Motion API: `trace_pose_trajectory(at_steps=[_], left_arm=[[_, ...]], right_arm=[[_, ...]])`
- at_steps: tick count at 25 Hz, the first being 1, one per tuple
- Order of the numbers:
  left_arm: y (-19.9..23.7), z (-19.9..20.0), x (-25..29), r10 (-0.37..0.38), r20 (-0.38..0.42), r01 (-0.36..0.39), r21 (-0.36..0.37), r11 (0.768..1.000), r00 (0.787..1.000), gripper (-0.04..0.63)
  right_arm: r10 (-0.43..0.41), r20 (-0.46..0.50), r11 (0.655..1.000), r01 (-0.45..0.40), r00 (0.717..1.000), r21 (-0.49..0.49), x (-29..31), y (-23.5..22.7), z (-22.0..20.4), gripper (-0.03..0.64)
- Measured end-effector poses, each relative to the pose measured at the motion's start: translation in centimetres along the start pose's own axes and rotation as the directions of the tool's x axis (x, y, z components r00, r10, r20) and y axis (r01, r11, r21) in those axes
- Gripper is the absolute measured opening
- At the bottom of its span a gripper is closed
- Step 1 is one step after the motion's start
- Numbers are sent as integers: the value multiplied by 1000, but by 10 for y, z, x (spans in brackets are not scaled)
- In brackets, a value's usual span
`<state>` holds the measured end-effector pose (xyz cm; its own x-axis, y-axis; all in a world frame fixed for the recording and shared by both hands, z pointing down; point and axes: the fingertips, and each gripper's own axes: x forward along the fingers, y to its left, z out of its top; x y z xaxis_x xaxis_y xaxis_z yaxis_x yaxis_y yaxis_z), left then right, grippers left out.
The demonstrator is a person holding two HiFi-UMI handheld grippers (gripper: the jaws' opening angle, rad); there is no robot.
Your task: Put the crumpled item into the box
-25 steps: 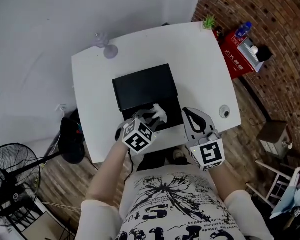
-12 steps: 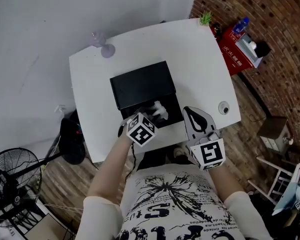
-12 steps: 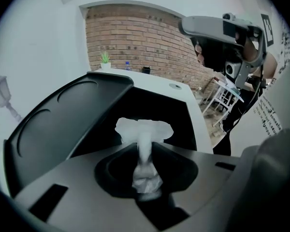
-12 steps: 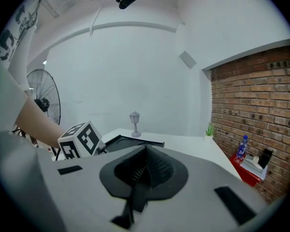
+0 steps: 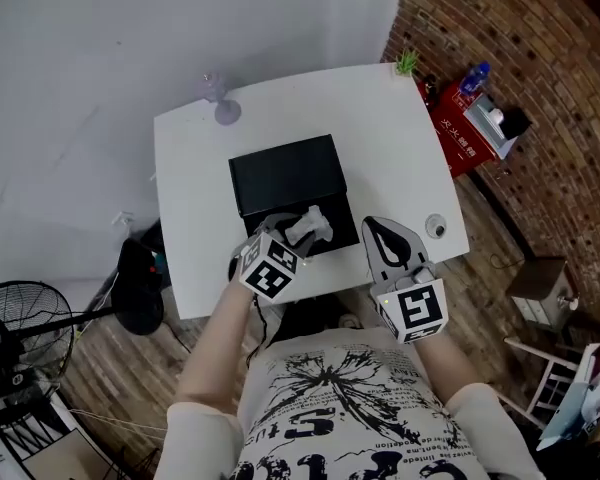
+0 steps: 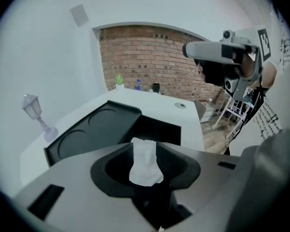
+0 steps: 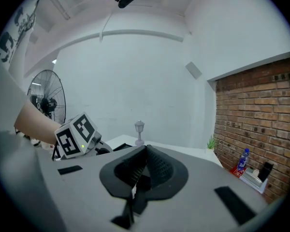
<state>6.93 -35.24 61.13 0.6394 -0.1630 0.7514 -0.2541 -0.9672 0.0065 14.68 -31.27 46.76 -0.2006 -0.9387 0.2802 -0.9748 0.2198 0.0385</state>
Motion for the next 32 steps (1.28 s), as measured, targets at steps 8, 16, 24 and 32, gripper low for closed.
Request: trace_pose_trajectory(at_steps=[8, 16, 24, 32], left_arm=[[-1, 55, -101, 188, 260, -174, -75, 982, 947, 84], [-7, 78, -203, 394, 476, -333, -212, 919, 786, 21], [-16, 66, -253, 483, 552, -368, -313, 876, 680, 14], [-29, 69, -261, 470, 575, -364, -297, 883, 670, 14]], right_arm=[[54, 65, 998, -51, 996, -43, -21, 19, 26, 15], [115, 111, 991, -106, 987, -86, -34, 36, 49, 15], [164, 146, 981, -147, 976, -125, -41, 57, 61, 15], [164, 180, 981, -141, 970, -132, -51, 60, 67, 14]])
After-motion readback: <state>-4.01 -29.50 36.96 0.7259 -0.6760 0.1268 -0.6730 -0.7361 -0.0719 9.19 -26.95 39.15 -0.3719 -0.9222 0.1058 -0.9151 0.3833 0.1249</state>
